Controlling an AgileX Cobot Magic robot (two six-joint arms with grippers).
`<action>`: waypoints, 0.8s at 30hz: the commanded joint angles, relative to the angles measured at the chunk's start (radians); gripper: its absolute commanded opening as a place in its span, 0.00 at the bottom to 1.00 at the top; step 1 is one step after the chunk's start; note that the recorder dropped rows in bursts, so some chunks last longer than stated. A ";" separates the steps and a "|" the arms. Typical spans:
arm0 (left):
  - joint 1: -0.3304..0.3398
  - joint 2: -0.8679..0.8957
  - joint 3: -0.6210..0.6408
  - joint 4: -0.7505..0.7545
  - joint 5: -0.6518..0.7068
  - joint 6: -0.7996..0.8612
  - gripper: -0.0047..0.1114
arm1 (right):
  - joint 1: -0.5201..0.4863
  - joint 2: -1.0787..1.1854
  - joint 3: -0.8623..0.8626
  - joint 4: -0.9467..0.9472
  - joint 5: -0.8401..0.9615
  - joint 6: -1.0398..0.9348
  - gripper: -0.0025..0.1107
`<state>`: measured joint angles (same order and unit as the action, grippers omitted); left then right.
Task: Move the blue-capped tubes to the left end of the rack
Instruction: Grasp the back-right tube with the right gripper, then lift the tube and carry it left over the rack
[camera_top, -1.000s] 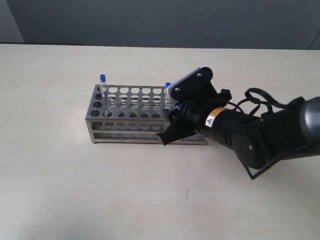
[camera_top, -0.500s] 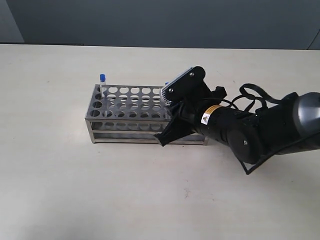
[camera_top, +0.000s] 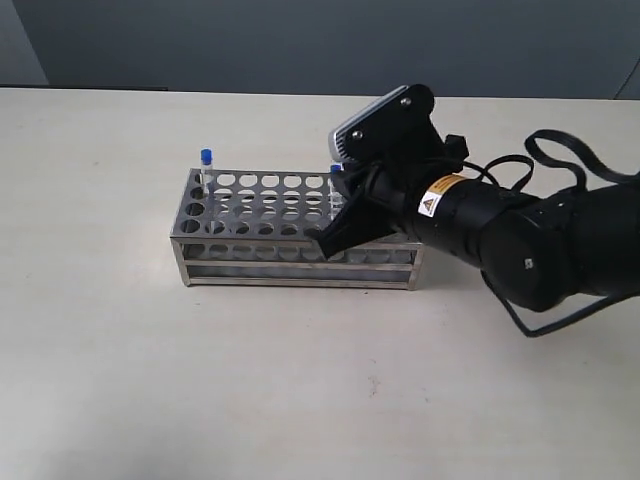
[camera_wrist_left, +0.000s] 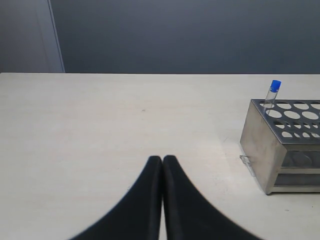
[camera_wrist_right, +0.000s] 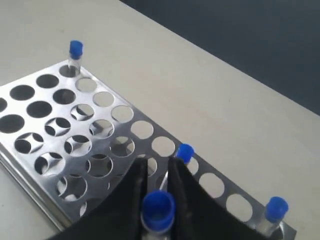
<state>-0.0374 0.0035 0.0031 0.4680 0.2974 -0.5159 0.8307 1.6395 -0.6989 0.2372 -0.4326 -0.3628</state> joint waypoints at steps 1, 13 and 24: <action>-0.006 -0.004 -0.003 0.000 -0.006 -0.001 0.05 | -0.002 -0.073 -0.004 -0.003 0.021 0.004 0.02; -0.006 -0.004 -0.003 0.000 -0.006 -0.001 0.05 | -0.002 -0.163 -0.113 -0.005 0.273 0.061 0.02; -0.006 -0.004 -0.003 0.000 -0.006 -0.001 0.05 | 0.047 -0.050 -0.381 -0.002 0.487 0.075 0.02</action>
<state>-0.0374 0.0035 0.0031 0.4680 0.2974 -0.5159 0.8435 1.5417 -1.0081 0.2372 0.0000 -0.2918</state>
